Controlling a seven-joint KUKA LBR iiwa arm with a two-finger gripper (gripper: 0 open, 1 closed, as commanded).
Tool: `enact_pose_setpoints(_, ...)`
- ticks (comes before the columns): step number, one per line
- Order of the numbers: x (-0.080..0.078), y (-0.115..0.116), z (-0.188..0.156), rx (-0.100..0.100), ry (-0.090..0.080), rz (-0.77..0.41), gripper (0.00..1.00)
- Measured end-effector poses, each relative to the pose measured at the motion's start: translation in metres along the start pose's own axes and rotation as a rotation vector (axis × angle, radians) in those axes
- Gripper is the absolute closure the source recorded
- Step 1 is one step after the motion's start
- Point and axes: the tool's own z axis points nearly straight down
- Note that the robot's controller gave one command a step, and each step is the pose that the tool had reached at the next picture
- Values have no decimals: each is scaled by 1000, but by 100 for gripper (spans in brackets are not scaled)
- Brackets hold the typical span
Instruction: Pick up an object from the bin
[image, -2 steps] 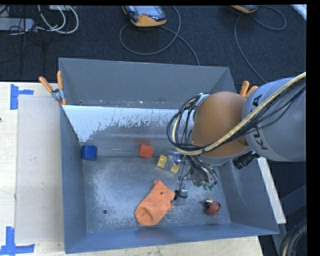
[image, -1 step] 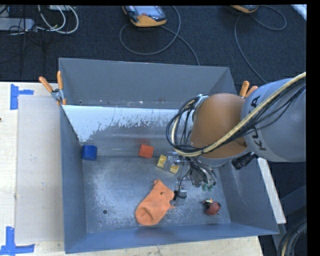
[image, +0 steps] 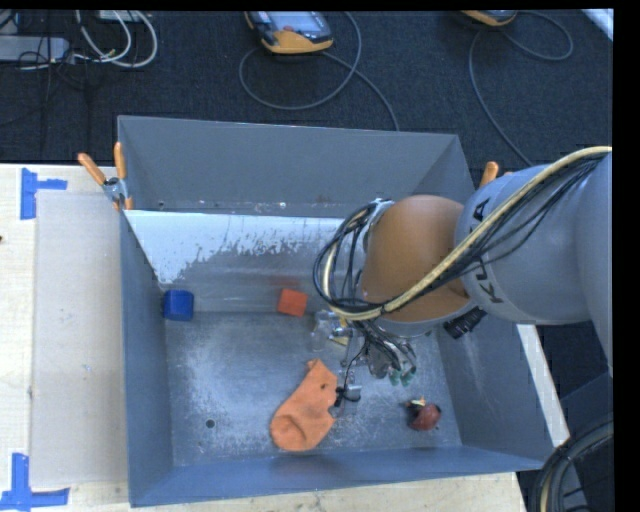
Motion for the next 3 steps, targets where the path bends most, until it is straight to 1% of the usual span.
enact_pose_setpoints(1,35,16,-9,-1,-15,36,0)
enact_pose_setpoints(2,49,18,24,-1,-2,200,0)
enact_pose_setpoints(3,40,25,47,0,-7,128,0)
